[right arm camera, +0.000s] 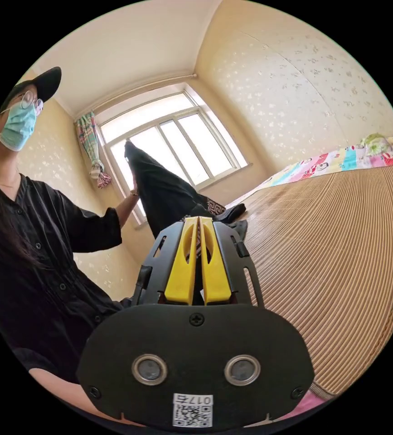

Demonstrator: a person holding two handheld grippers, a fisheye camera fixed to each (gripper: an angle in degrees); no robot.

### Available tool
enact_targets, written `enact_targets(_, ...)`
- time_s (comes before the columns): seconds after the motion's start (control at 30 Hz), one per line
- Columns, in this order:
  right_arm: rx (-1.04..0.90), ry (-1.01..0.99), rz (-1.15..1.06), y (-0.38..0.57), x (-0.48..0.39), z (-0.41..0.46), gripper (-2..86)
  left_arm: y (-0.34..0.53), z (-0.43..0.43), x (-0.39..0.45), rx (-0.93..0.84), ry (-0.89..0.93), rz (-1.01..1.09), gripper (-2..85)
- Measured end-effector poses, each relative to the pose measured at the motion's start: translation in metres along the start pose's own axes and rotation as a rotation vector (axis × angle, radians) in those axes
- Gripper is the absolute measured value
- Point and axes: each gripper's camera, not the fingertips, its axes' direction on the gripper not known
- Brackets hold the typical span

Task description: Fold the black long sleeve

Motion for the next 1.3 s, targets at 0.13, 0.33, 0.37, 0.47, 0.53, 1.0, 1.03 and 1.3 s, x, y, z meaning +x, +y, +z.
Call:
enact_targets(0.13,-0.047,-0.054,0.016,-0.012,-0.011,-0.017,5.3,-0.013,0.067,-0.011,-0.019,0.261,-0.043,-0.6)
enact_targets(0.33,0.026,-0.075,-0.052,-0.029,-0.031,-0.056,7.8,-0.010,0.185,0.029,-0.176,0.607,0.043,-0.6)
enact_targets(0.37,0.033,-0.075,-0.059,-0.030,-0.031,-0.059,8.0,-0.009,0.195,0.031,-0.210,0.604,0.039,-0.6)
enact_targets(0.47,0.022,-0.079,-0.032,-0.036,-0.027,-0.073,9.3,0.001,0.234,0.036,-0.286,0.633,-0.032,-0.6)
enact_targets(0.53,0.009,-0.135,-0.013,-0.038,-0.026,-0.083,10.6,0.009,0.250,0.048,-0.292,0.644,-0.032,-0.6)
enact_targets(1.0,-0.153,-0.719,0.004,-0.027,-0.021,-0.091,8.0,0.061,0.357,0.080,-0.574,0.603,-0.116,-0.6)
enact_targets(1.03,-0.207,-0.816,-0.034,-0.026,-0.033,-0.085,6.0,0.065,0.365,0.079,-0.610,0.570,-0.122,-0.6)
enact_targets(1.3,0.061,-0.756,-0.391,0.012,-0.129,-0.152,1.8,0.061,0.337,0.055,-0.408,0.380,-0.190,-0.6)
